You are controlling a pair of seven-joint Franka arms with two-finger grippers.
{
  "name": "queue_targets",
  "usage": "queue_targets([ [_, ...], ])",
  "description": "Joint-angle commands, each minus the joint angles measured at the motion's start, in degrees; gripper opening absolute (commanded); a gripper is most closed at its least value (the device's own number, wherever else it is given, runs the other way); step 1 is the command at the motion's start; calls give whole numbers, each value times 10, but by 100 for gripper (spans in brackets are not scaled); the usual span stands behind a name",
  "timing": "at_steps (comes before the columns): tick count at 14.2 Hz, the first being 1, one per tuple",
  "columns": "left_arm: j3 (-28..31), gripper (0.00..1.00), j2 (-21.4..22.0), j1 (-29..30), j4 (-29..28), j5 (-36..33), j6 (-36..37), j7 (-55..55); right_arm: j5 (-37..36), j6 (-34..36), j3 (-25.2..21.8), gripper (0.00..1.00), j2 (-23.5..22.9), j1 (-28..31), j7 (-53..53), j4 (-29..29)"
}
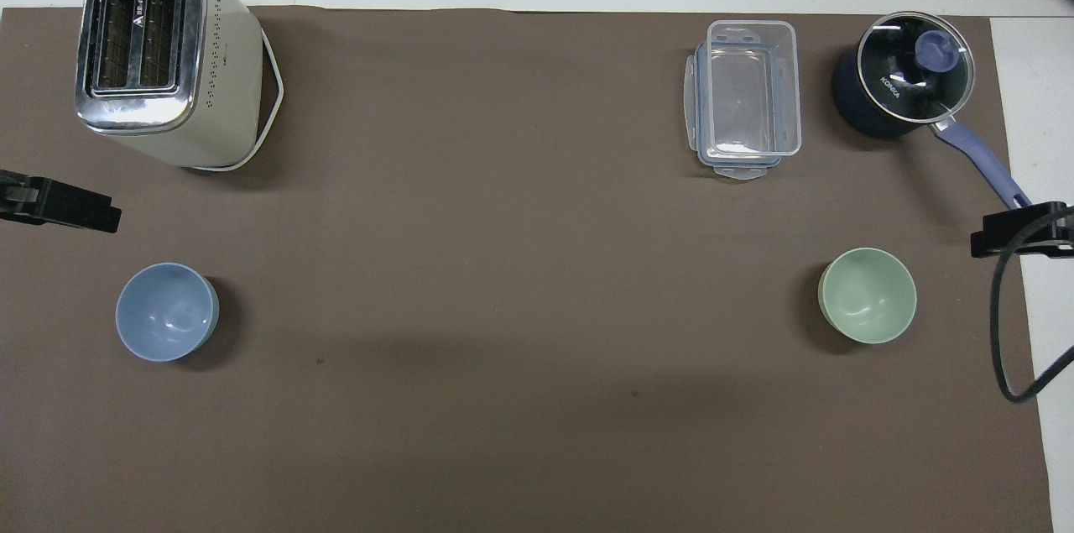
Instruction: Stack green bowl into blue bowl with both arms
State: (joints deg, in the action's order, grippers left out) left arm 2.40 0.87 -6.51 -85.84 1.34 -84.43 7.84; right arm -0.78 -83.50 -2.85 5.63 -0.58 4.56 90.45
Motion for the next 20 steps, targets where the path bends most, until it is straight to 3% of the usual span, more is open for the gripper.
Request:
queue_targets([
  [1, 3, 100, 5, -6, 1, -6, 4, -5, 3, 2, 0, 100, 15, 1, -15, 16],
  [20, 3, 100, 11, -4, -10, -5, 3, 2, 3, 3, -2, 100, 15, 2, -16, 16],
])
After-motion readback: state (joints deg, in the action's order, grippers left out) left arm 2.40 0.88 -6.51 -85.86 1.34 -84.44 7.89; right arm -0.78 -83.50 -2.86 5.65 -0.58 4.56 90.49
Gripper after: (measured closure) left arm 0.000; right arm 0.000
